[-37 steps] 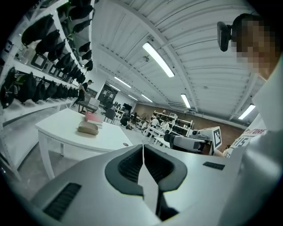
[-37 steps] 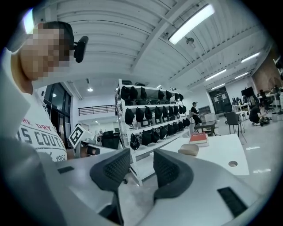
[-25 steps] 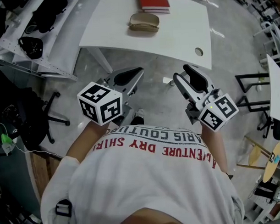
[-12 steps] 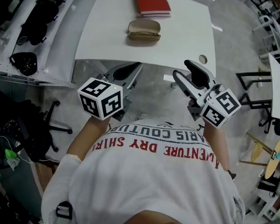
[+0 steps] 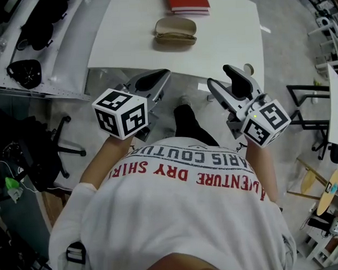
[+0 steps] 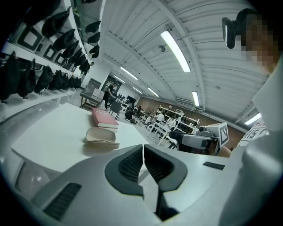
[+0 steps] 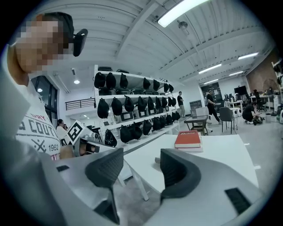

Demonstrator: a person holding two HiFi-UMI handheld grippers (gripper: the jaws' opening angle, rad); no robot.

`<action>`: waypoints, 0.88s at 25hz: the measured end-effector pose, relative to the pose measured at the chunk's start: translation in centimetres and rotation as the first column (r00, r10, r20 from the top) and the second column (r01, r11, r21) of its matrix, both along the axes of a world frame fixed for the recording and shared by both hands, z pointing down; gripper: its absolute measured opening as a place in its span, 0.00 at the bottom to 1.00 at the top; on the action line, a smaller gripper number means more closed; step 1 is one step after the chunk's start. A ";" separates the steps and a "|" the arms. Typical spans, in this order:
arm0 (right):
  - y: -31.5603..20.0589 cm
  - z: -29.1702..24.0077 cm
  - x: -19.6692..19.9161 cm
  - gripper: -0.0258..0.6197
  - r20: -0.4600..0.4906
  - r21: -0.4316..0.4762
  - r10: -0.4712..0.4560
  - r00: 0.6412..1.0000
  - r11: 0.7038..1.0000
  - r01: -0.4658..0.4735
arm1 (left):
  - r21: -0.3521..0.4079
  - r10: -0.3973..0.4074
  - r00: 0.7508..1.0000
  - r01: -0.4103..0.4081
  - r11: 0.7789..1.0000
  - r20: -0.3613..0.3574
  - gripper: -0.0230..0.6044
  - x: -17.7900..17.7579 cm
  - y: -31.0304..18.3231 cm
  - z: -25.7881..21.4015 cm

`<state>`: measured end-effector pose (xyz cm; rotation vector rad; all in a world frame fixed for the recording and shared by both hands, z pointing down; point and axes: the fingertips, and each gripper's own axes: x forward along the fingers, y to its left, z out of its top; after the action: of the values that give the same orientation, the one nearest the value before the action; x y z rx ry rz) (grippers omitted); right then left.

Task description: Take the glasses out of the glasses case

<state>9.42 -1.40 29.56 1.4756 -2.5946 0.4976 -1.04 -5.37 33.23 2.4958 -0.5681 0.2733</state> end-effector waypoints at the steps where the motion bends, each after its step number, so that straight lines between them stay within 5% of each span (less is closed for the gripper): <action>1: -0.4 0.1 0.1 0.42 -0.003 0.000 -0.003 1.000 1.000 0.003 | 0.001 -0.004 1.000 0.004 1.000 0.003 0.09 0.1 -0.3 0.1; 22: -13.8 4.3 4.5 0.42 -0.061 -0.072 -0.128 0.990 0.990 0.123 | -0.051 -0.109 0.991 0.113 0.992 0.073 0.09 3.6 -11.9 2.8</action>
<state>13.87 -15.24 33.82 1.2765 -2.5726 0.5081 2.56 -17.23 36.04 2.3994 -0.7156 0.3299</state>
